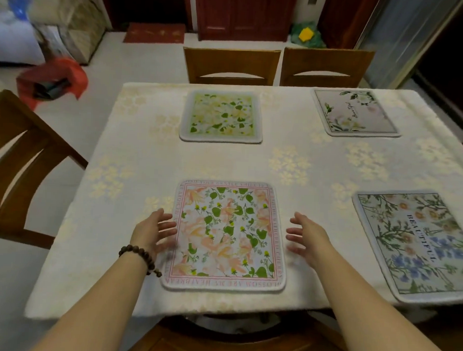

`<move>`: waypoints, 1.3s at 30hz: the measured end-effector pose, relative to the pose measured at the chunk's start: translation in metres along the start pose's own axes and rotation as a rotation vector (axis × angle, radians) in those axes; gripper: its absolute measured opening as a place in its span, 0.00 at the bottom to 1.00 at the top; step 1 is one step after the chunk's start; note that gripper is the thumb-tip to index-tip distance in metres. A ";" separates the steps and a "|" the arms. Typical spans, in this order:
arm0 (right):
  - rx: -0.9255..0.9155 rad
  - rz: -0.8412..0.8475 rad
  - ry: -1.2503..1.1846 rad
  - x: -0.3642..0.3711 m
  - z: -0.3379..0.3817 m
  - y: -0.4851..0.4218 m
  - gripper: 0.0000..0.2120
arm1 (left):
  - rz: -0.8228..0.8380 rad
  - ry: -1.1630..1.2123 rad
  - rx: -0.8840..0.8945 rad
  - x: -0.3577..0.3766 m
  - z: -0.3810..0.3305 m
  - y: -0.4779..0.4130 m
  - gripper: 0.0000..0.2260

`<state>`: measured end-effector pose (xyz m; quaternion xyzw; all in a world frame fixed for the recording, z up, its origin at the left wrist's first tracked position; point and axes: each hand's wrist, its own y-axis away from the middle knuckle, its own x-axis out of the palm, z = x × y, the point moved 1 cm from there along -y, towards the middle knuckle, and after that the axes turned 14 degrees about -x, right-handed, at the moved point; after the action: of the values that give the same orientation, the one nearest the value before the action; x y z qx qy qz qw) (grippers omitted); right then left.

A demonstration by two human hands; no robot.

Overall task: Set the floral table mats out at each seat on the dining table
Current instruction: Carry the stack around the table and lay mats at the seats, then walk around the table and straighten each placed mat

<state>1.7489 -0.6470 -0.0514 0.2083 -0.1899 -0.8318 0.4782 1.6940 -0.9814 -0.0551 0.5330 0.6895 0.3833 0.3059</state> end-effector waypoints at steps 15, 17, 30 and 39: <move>-0.107 -0.326 -0.203 -0.098 -0.012 0.070 0.22 | 0.308 -0.308 0.067 0.112 0.039 0.054 0.18; -0.098 -0.414 -0.248 -0.129 -0.018 0.083 0.22 | 0.364 -0.374 0.064 0.134 0.049 0.065 0.19; -0.062 -0.958 -0.344 -0.297 -0.091 0.191 0.21 | 0.658 -0.709 0.054 0.279 0.147 0.153 0.17; -0.006 -1.023 -0.410 -0.409 -0.137 0.205 0.21 | 0.719 -0.736 -0.003 0.386 0.229 0.197 0.19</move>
<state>2.1547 -0.4014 0.0065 0.1065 -0.1513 -0.9822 -0.0333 1.8884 -0.5332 -0.0109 0.8355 0.3089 0.2522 0.3780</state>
